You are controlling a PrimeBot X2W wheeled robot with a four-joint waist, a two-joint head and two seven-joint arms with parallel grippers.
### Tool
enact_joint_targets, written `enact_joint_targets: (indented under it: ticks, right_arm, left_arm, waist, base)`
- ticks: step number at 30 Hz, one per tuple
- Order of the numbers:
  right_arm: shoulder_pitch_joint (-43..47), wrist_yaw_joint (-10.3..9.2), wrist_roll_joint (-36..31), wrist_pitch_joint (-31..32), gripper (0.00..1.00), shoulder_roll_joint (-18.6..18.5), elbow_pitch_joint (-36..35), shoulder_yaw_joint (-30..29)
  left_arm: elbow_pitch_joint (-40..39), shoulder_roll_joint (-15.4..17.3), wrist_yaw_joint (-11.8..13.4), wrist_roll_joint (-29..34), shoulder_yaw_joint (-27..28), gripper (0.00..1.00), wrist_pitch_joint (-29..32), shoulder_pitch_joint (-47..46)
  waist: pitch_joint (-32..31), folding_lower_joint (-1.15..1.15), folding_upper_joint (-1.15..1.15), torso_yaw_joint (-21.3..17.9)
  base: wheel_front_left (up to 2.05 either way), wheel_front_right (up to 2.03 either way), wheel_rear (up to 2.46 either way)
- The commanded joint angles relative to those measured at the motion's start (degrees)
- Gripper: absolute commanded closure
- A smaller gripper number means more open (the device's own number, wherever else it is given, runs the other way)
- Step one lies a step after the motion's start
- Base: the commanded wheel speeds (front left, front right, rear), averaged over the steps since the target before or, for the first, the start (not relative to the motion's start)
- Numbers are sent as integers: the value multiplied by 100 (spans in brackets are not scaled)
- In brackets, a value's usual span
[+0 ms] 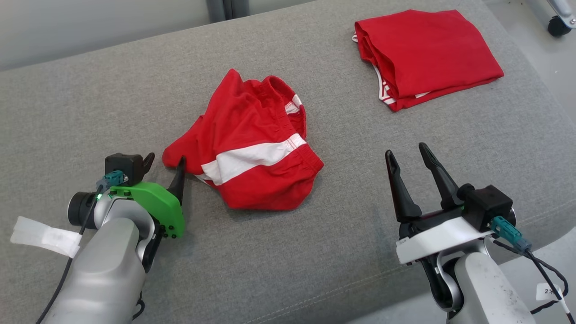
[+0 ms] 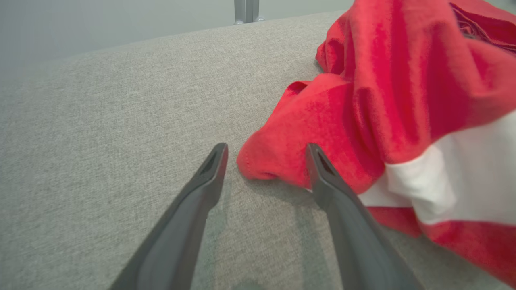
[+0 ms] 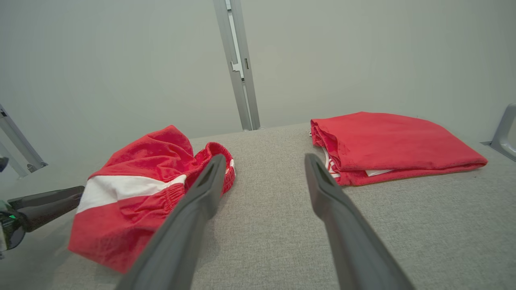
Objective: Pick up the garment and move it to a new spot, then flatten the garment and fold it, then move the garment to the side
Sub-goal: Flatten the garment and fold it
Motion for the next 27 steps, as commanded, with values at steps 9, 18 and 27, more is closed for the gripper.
enact_joint_targets:
  ticks: [9, 18, 27]
  right_arm:
    - [-101, 0, 57, -23, 0, -16, -41, 13]
    - [-46, -1, 76, -23, 0, -15, -57, -42]
    - [96, 0, 58, -23, 0, -15, -2, -49]
  left_arm:
    - [246, 63, -8, -375, -442, 53, 79, -287]
    - [259, 158, -8, -588, -685, 100, 10, -378]
    - [-434, 272, 136, -301, -400, 100, -4, -97]
  waist:
    - [161, 0, 0, -214]
    - [97, 0, 0, -123]
    - [-230, 0, 0, 292]
  base:
    - [0, 0, 0]
    - [0, 0, 0]
    - [0, 0, 0]
